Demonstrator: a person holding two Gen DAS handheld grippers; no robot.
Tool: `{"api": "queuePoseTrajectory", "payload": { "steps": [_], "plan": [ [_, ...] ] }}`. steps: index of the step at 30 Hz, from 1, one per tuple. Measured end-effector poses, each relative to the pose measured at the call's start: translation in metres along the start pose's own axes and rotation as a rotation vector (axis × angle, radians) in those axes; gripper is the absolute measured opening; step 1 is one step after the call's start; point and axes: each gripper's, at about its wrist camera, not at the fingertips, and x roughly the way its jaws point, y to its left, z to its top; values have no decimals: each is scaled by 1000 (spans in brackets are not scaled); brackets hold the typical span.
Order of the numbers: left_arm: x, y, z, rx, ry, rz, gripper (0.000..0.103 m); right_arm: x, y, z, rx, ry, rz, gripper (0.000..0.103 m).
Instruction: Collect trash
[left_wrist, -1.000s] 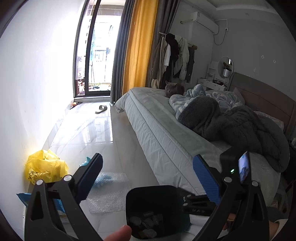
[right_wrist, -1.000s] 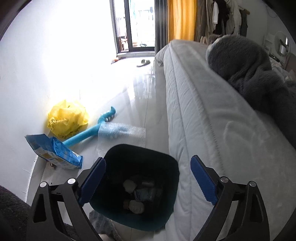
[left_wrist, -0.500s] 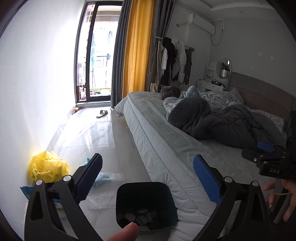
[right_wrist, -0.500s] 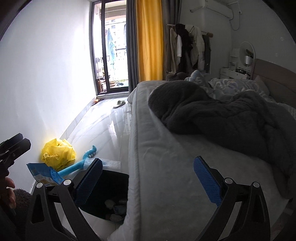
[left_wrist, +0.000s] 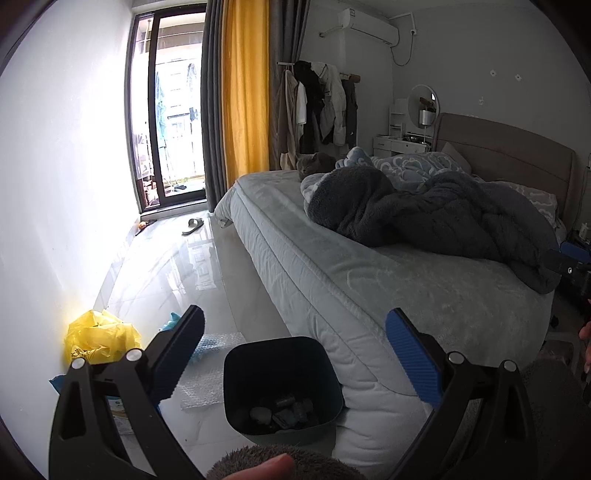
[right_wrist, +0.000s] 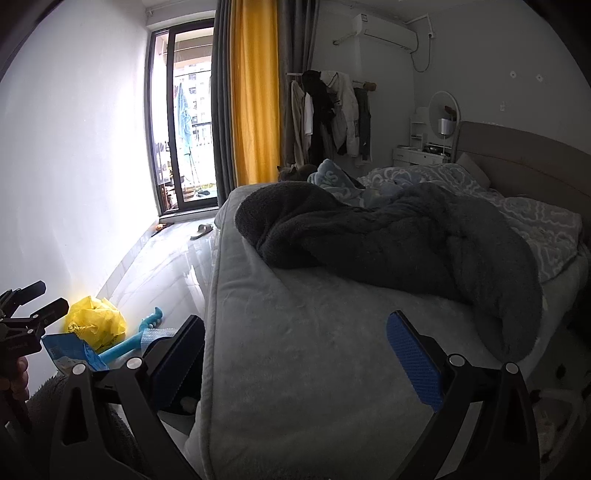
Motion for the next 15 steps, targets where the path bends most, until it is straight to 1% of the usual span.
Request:
{"api": "queuePoseTrajectory", "payload": {
  "steps": [3, 5, 9, 13, 15],
  "plan": [
    [1, -5, 0, -19, -12, -18, 100, -5, -8, -16, 11, 18, -2, 100],
    [4, -9, -1, -20, -7, -2, 100, -10, -15, -18, 14, 8, -8, 100],
    [4, -17, -2, 9, -9, 24, 100, -15, -25, -22, 16, 16, -5, 100],
    [3, -17, -4, -11, -7, 21, 100, -18, -39, -26, 30, 33, -6, 100],
    [3, -15, -4, -27, -9, 17, 100, -22, -48, -28, 57, 25, -1, 100]
  ]
}}
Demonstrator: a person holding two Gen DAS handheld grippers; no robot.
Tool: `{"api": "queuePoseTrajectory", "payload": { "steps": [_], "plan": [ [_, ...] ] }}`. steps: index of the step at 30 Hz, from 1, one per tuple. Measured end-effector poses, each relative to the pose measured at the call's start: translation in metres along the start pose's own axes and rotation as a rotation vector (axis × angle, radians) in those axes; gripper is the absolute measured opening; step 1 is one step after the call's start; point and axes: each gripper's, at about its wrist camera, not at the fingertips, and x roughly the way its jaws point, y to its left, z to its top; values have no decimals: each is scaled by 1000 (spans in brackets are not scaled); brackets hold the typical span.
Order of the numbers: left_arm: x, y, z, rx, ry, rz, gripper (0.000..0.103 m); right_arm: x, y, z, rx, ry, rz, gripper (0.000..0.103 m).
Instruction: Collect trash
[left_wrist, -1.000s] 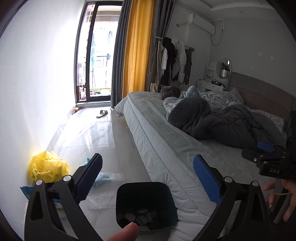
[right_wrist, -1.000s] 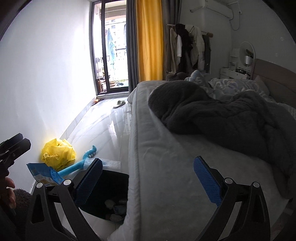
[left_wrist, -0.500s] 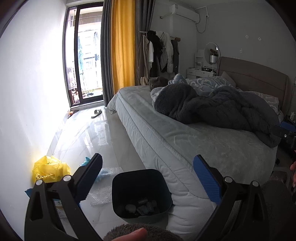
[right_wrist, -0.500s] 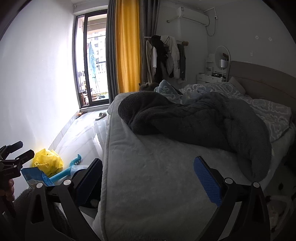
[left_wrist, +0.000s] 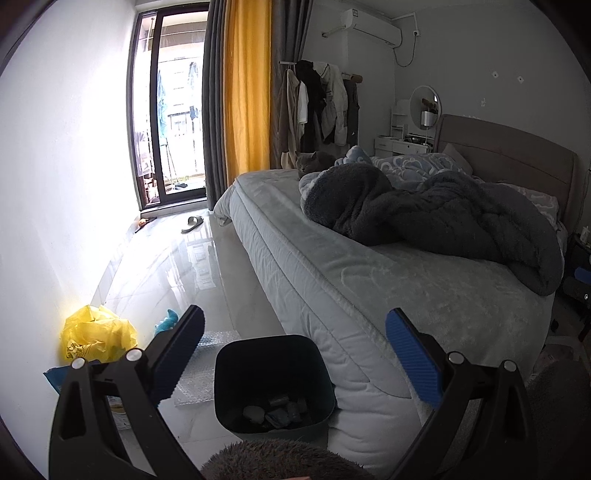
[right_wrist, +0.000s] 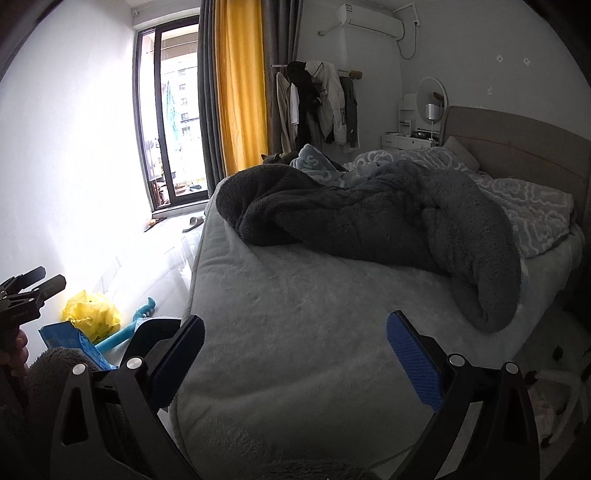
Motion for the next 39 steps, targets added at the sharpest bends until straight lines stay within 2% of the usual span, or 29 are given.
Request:
{"api": "queuePoseTrajectory", "payload": {
  "steps": [5, 11, 39],
  "plan": [
    [-1, 0, 0, -11, -1, -14, 100, -8, -12, -2, 45, -26, 17, 100],
    [-1, -1, 0, -6, 1, -20, 100, -9, -9, -2, 11, -22, 16, 100],
    [-2, 0, 0, -10, 2, -24, 100, -9, -10, -1, 19, -20, 19, 100]
  ]
}}
